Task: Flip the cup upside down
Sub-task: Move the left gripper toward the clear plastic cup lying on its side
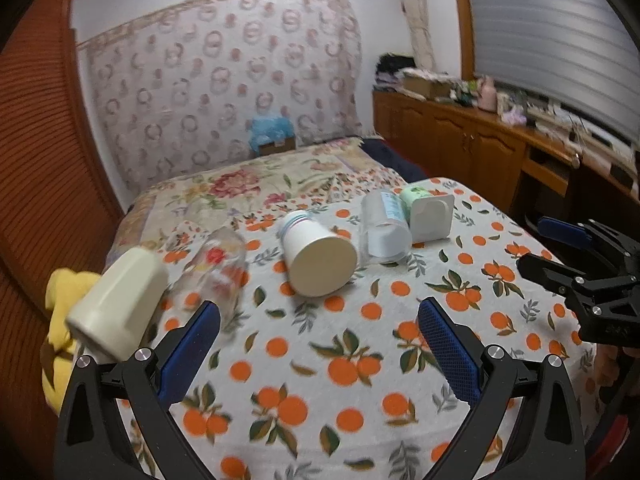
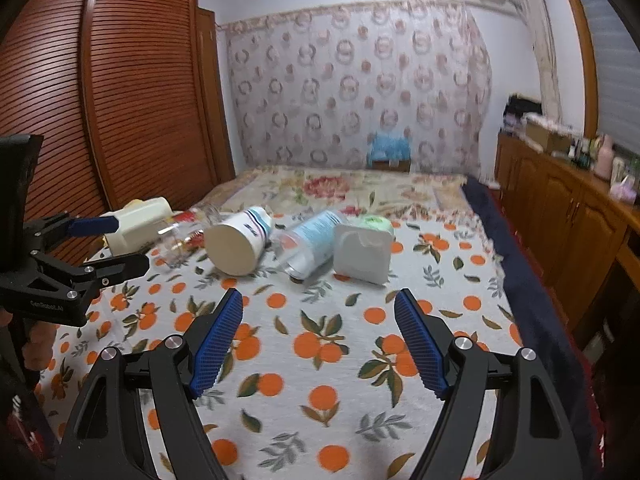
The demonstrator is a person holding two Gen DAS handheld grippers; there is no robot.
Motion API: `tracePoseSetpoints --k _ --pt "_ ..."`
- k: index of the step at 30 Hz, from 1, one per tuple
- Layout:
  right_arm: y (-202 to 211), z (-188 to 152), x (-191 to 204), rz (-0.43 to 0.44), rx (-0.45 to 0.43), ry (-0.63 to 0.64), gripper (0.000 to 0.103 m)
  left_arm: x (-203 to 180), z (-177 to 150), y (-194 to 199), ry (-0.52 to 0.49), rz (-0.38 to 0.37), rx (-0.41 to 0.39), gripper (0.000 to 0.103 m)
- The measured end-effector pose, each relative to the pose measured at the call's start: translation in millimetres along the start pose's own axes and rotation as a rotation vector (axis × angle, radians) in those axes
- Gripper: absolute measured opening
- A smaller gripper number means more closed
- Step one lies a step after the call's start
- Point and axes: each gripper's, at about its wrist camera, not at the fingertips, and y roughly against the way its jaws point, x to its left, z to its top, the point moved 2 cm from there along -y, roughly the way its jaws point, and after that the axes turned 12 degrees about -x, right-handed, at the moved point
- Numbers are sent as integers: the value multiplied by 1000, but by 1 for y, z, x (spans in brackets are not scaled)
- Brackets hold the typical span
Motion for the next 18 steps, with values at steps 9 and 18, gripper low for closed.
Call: tracePoseSetpoints --k 9,18 --pt "-31 2 -25 10 68 -18 80 -20 36 -58 -35 -80 69 95" --pt "-57 2 -40 50 135 -58 80 -37 56 -128 -44 -174 239 81"
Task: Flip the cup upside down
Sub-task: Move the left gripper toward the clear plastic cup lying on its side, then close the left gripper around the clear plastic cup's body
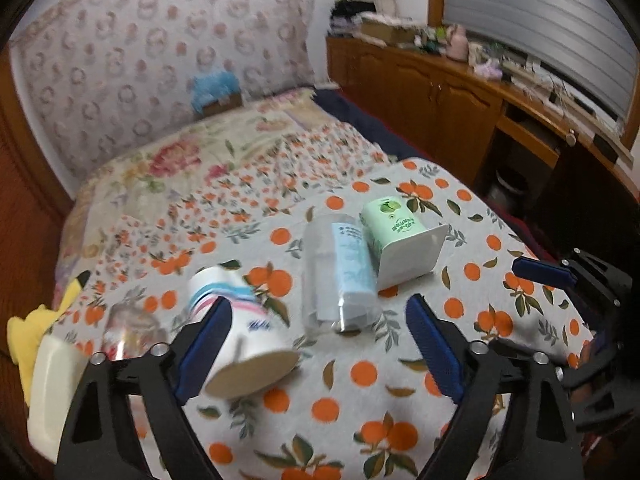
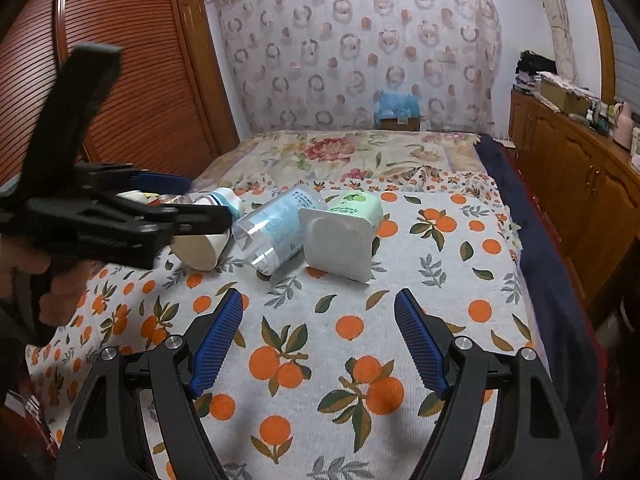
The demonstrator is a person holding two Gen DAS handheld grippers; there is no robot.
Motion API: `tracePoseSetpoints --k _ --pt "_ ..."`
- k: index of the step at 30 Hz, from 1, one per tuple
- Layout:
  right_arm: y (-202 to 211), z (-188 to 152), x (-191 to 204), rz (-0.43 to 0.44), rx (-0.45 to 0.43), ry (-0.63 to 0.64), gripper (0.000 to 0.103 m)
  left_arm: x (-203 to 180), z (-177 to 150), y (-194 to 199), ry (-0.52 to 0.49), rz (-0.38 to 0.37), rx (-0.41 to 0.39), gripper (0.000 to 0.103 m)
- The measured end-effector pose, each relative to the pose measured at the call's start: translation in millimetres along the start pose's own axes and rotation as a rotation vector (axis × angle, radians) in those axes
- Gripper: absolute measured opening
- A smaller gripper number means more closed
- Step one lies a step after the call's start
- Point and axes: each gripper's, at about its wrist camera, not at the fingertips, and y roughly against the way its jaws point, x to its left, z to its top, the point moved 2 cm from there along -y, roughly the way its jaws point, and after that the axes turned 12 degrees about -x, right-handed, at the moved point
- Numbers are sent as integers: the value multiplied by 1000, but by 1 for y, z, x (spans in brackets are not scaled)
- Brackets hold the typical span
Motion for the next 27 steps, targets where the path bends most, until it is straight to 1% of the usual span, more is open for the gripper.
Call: tracePoseSetpoints --k 1,6,11,16,19,21,22,26,27 --pt "-1 0 -1 2 1 -3 80 -1 2 -6 -6 -2 17 79" --pt "-4 2 -4 5 7 -10 80 -7 7 -37 -40 -17 111 77" --pt "-4 3 -1 15 2 -7 80 -10 9 -55 -71 -9 166 67" --pt "0 3 3 24 -7 -11 80 -7 10 -66 -92 -4 210 65" --pt "4 3 6 25 -12 -10 80 -9 7 -73 -110 -14 244 65" --pt "6 3 6 23 -18 -10 80 -10 4 -77 -123 -6 254 60" --pt "7 3 6 23 -21 -12 81 -9 3 -78 -123 -1 257 54" --pt "10 1 4 14 -24 -20 81 -6 1 -72 -118 5 242 53" --pt "12 1 4 11 -24 -19 81 -4 2 -66 -113 12 224 53"
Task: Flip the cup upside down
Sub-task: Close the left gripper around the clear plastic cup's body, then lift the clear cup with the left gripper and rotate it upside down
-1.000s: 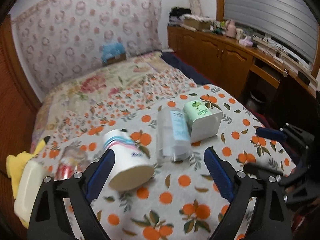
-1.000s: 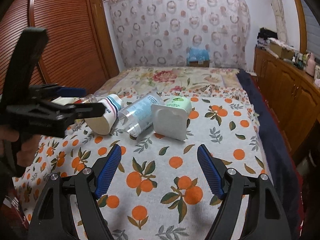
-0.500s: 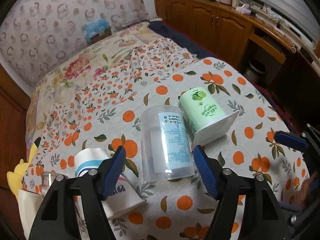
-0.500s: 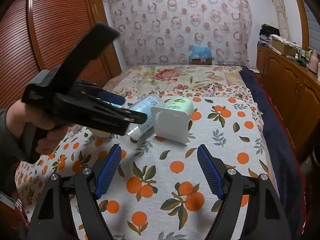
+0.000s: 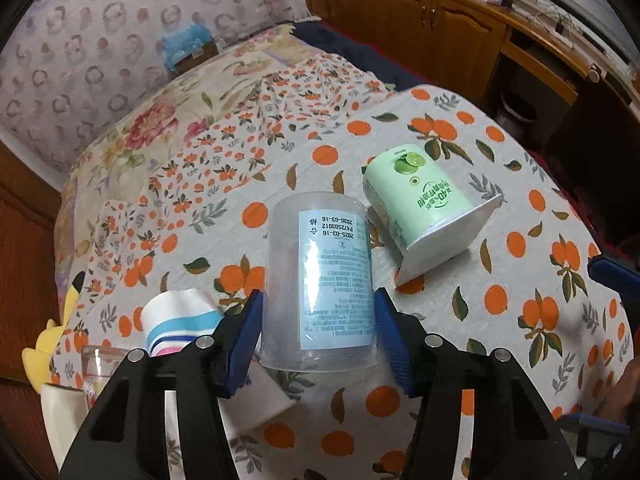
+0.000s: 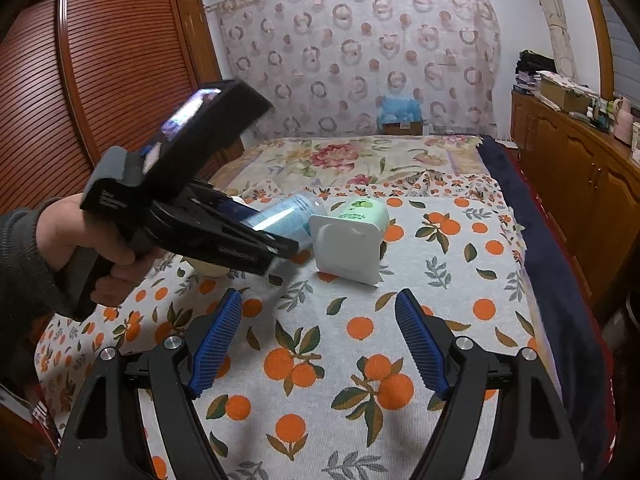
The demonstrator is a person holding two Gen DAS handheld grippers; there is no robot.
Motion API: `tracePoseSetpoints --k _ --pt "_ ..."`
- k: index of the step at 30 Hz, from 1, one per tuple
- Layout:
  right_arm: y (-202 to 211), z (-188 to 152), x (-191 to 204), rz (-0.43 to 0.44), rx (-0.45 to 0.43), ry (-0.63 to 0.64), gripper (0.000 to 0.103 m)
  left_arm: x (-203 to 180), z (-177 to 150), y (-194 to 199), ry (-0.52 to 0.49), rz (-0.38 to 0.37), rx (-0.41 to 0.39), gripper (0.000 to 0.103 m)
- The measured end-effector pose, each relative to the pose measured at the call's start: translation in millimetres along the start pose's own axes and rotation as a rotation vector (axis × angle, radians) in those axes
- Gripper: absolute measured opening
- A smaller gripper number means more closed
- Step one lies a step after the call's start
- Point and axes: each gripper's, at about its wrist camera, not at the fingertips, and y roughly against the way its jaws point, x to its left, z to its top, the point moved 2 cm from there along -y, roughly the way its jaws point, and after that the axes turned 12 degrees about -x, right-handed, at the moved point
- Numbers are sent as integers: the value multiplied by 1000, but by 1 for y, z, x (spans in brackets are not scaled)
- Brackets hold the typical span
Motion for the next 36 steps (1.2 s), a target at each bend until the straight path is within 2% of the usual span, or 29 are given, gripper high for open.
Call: tracePoseSetpoints --k 9,16,20,27,31,36 --pt "27 -4 1 -59 -27 11 81 -2 -10 64 30 9 -139 53" --pt "50 -13 6 -104 -37 15 81 -16 -58 113 40 -18 -202 53" --pt "60 -22 17 -109 -34 28 81 -21 -94 130 56 -34 -205 53" --pt "59 -31 31 -92 -20 25 81 -27 -142 138 105 -49 -196 53" --pt "55 -33 38 -85 -7 34 81 -33 -157 138 123 -58 -198 53" --pt "50 -33 38 -88 10 42 81 -34 -164 123 152 -74 -161 54"
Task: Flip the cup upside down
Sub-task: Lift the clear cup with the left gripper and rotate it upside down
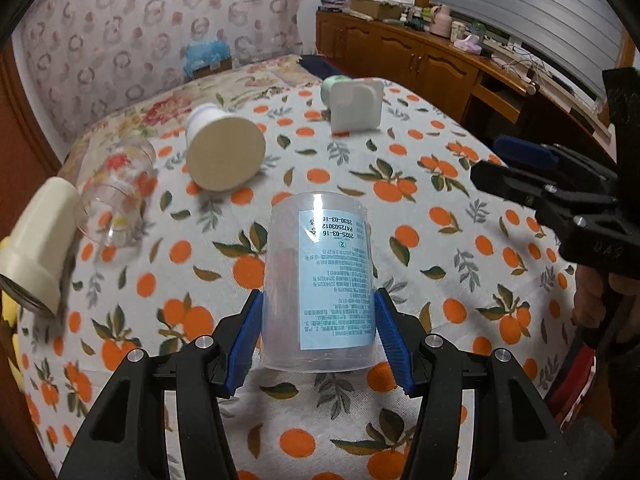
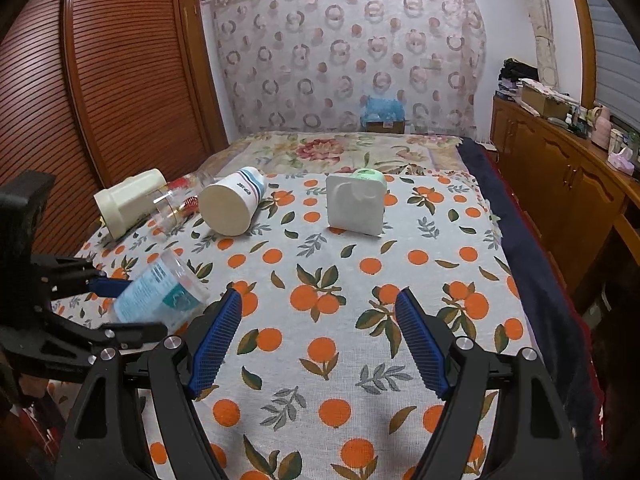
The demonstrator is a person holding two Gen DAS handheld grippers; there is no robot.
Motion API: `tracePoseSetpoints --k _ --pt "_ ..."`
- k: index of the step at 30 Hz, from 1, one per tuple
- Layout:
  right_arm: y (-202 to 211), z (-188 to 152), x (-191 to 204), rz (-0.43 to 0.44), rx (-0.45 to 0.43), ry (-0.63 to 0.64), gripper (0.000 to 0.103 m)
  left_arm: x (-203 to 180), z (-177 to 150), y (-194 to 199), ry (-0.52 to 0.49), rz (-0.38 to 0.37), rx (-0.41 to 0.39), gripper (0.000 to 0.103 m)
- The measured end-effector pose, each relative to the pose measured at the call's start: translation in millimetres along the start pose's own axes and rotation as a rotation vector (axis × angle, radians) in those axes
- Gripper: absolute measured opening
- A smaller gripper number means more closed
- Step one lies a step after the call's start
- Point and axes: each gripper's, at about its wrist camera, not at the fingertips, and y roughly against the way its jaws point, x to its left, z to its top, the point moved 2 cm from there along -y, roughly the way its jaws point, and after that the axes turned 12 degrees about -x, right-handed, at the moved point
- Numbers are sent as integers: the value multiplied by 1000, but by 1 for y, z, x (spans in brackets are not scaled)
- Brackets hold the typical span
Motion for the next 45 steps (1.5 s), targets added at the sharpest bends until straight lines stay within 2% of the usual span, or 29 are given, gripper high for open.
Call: tracePoseSetpoints --k 6,7,8,14,18,25,28,36,41,45 --pt "-2 -1 2 -1 16 9 81 1 -1 -1 19 -11 -15 54" --pt "-2 -2 2 1 14 7 81 1 -1 2 23 -13 -27 59" --pt "-3 -1 4 2 16 8 81 2 0 7 33 -15 -47 64" --pt "0 10 22 13 18 36 81 18 -2 44 96 6 -167 69" --pt "-2 15 43 44 37 28 81 36 -11 70 130 65 -244 72" --pt "-15 15 86 108 102 -26 81 68 -37 103 181 179 -330 90" --pt "-23 12 101 112 131 -27 81 83 -50 115 215 211 -369 93" --pt "-54 -4 107 72 242 -86 81 105 -69 119 267 224 -370 93" --pt "-71 -11 98 92 316 -203 81 107 -73 118 273 221 -370 93" --pt "-81 -9 98 88 353 -249 81 108 -76 118 274 219 -377 93"
